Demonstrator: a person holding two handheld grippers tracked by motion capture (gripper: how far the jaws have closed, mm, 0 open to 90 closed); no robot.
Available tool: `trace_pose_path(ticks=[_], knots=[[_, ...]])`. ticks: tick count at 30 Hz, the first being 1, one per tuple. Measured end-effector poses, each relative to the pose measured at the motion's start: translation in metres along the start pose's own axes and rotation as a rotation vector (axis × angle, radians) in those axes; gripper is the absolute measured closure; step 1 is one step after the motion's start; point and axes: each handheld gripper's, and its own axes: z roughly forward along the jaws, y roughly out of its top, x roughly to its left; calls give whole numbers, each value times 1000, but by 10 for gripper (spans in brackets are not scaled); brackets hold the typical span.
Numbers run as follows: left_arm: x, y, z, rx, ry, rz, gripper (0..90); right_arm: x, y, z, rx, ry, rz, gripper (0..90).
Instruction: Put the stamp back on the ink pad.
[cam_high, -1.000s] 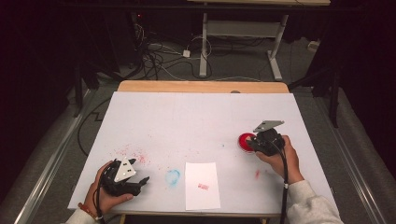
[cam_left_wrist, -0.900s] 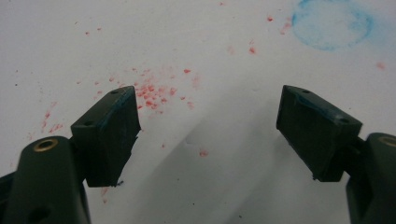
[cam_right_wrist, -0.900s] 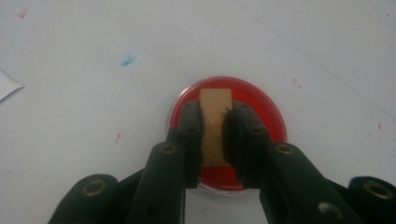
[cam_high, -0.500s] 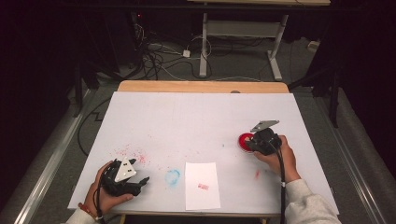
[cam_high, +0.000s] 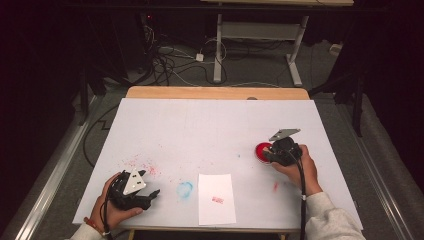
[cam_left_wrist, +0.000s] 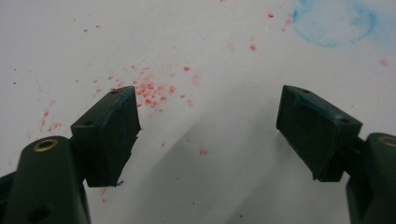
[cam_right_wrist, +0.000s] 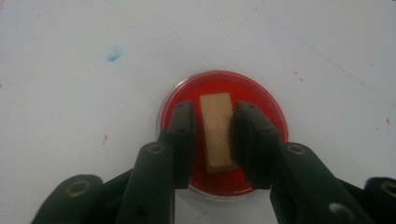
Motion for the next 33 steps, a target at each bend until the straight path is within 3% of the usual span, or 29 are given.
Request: trace_pose_path(ticks=[20,33], knots=[[-1,1,0,-5,-3,-2,217,-2,2,-13,-79,-23,27,476],[-1,1,0,-5,-4,-3,217,0,5,-20,-149,-26,35,413]])
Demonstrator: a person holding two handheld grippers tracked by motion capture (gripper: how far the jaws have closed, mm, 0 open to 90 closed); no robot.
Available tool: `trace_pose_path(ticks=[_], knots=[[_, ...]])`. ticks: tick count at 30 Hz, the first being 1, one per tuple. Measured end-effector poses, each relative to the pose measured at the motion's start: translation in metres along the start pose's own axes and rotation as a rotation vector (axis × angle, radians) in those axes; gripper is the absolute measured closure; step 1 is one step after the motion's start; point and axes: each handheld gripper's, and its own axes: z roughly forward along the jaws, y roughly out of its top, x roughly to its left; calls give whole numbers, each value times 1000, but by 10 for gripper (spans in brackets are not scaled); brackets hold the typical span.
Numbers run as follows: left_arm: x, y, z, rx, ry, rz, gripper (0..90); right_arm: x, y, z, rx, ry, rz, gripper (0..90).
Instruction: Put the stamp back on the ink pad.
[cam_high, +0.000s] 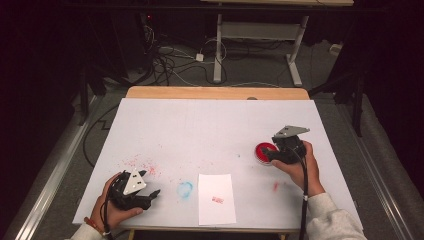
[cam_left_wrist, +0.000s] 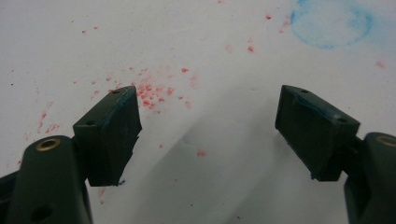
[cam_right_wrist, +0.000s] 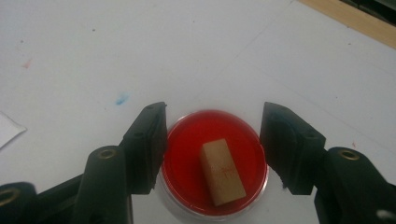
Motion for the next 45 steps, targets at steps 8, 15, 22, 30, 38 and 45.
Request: trace_pose_path(ticks=[8,15,22,30,38,45], knots=[[1,0,0,-9,7,10,217,5,5,-12,-80,-26,-3,370],[1,0,-1,-3,3,-2,217,10,8,-26,-157,-56,-11,315],[1,0,-2,-7,4,-3,217,21,10,-41,-222,-87,-63,256],[2,-1,-3,-13,4,-6,217,36,7,-57,-279,-119,-99,237],[2,1,-2,-18,2,-1,217,41,-8,-70,-304,-123,-106,230],[1,3,-1,-17,-3,4,217,41,-23,-78,-314,-146,-124,217]])
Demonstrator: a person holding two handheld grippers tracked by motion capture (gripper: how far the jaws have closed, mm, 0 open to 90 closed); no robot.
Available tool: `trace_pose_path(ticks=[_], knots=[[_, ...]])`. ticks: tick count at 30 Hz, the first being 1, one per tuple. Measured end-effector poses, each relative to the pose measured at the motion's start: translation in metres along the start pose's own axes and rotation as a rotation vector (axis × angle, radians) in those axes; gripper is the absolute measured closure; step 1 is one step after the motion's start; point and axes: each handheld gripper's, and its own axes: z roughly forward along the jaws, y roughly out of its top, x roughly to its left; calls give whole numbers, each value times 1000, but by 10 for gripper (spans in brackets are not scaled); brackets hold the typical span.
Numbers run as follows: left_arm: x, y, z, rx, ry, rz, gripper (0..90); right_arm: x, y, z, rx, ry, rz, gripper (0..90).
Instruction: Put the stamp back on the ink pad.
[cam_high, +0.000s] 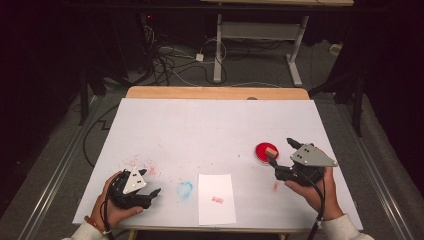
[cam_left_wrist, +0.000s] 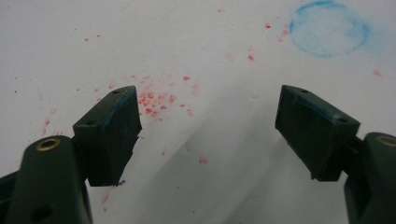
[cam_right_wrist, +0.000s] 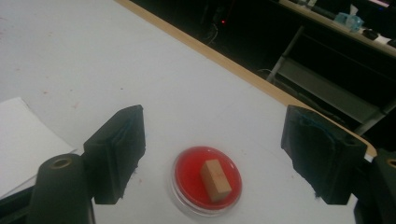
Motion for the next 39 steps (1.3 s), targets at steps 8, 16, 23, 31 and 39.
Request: trace_pose_path(ticks=[8,16,23,31,39], knots=[[0,1,0,-8,3,-3,217,-2,-17,-10,-3,-2,4,211],[1,1,1,-5,-1,-1,217,-3,-32,-14,23,4,-2,215],[1,1,2,-1,-2,-4,217,-5,-46,-18,22,0,10,199],[0,2,3,0,1,1,217,-4,-69,-20,52,-4,13,191],[0,6,5,-6,10,26,217,5,-91,-26,96,20,28,180]])
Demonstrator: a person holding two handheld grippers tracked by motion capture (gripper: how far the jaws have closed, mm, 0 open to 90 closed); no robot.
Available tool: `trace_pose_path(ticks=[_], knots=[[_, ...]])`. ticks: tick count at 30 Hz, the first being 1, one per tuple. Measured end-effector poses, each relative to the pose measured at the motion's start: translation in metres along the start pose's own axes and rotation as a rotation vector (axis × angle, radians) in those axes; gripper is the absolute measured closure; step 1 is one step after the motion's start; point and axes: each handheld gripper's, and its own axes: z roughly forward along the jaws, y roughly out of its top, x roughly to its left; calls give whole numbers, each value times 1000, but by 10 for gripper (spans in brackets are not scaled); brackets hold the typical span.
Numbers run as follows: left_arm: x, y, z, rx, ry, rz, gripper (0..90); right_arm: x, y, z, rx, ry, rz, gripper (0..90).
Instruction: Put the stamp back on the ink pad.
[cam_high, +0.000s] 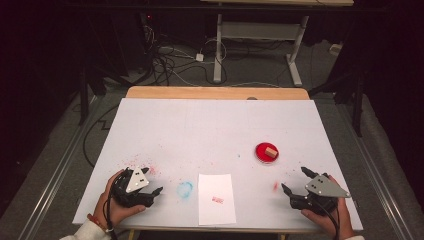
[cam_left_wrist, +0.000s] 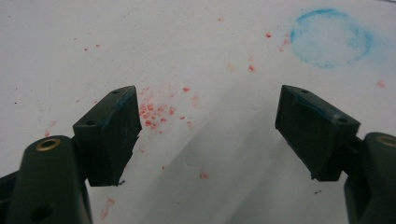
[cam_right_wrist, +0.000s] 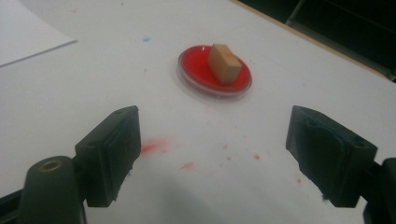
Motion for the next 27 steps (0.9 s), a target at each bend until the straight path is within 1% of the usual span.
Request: trace_pose_path(ticks=[4,7,9,13,18,20,27], knots=[[-1,1,1,-2,-3,9,217,2,-4,0,17,9,-1,176],[-2,2,0,-8,-4,20,217,3,-2,-1,9,7,-15,175],[-3,2,0,-1,-7,24,217,4,-1,-3,3,11,-8,175],[-4,4,-1,-12,-3,30,216,8,0,-7,0,8,-18,172],[-8,6,1,2,-1,46,216,7,1,-8,-9,8,-1,172],[-9,7,1,0,0,47,216,8,1,-9,-12,6,-14,172],[-6,8,4,1,0,42,217,7,3,-10,-24,-2,-11,172]])
